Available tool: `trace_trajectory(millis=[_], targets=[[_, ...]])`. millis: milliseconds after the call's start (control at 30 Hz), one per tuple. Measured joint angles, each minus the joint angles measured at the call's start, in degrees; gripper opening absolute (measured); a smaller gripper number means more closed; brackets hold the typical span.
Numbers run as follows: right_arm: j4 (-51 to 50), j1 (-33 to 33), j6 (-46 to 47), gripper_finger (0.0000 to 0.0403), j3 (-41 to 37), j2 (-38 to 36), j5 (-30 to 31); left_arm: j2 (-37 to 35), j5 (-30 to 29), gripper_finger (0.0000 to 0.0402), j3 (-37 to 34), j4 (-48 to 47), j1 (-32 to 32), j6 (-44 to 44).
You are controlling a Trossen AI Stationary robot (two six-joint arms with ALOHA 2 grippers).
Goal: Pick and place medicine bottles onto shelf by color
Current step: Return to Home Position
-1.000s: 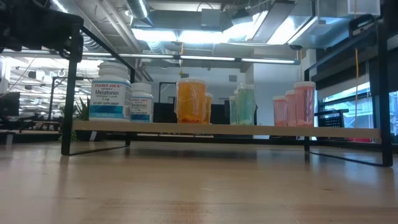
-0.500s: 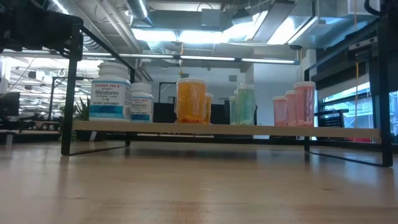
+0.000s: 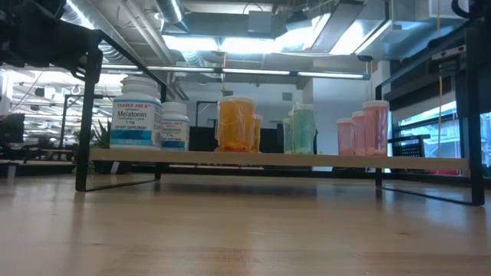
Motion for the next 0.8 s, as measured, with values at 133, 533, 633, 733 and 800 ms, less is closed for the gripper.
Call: trace_trajectory(millis=[133, 533, 633, 733, 800], targets=[[-0.4, 0.0, -0.7, 0.0010, 0.0, 0.0, 0.0, 0.0, 0.0, 0.0000, 0.0, 0.0, 0.0, -0.1], [-1.7, 0.0, 1.4, 0.0016, 0.0, 1.9, 0.1, 0.0, 0.0, 0.0000, 0.0, 0.0, 0.0, -0.1], [-1.6, 0.0, 4.5, 0.0017, 0.0, 1.9, 0.1, 0.0, 0.0, 0.0000, 0.0, 0.1, 0.0, -0.1], [-1.6, 0.0, 5.9, 0.0018, 0.0, 1.9, 0.1, 0.0, 0.0, 0.0000, 0.0, 0.1, 0.0, -0.1], [-1.6, 0.0, 6.1, 0.0018, 0.0, 1.9, 0.1, 0.0, 0.0, 0.0000, 0.0, 0.1, 0.0, -0.1]])
